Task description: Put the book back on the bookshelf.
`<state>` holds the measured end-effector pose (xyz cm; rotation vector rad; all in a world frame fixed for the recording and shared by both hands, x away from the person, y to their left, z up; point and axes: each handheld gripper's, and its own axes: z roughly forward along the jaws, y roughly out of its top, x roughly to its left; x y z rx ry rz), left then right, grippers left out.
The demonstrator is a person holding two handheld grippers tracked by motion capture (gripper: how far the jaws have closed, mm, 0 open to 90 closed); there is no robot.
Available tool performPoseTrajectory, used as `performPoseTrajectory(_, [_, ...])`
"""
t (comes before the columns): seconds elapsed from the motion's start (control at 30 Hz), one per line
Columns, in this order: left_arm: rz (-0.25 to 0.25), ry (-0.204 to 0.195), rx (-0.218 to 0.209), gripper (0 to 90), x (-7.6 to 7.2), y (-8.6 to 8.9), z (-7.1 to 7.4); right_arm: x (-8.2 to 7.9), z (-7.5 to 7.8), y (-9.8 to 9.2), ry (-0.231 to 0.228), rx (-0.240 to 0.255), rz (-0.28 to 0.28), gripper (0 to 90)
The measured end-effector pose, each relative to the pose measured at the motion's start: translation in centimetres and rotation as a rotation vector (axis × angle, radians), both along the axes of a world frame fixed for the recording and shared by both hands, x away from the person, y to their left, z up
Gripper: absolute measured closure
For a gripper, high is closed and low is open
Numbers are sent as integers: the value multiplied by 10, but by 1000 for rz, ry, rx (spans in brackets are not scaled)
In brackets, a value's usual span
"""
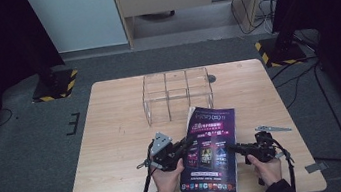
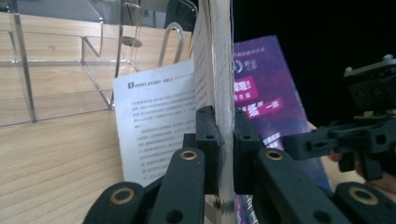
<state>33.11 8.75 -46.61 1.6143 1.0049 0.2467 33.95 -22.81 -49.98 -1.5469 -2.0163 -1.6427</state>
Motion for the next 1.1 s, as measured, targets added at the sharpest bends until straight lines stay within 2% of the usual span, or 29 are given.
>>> performPoseTrajectory(0.3, [9, 14, 10, 815, 2, 10, -4, -3, 11, -2, -32, 19, -8, 829])
performPoseTrajectory(0.5, [9, 28, 4, 790, 2, 19, -7, -6, 20, 0, -63, 24, 9, 831])
performPoseTrajectory(0.77, [37, 51, 54, 668, 6, 28, -10, -8, 33, 2, -108, 28, 25, 831])
performPoseTrajectory(0.87, [38, 47, 72, 627, 7, 33, -9, -9, 40, 3, -121, 28, 29, 831])
performPoseTrajectory(0.97, [51, 44, 101, 584, 7, 40, -8, -9, 44, 5, -135, 17, 25, 831])
performPoseTrajectory(1.1, [71, 42, 148, 531, 5, 52, -8, -8, 50, 3, -146, 37, 14, 831])
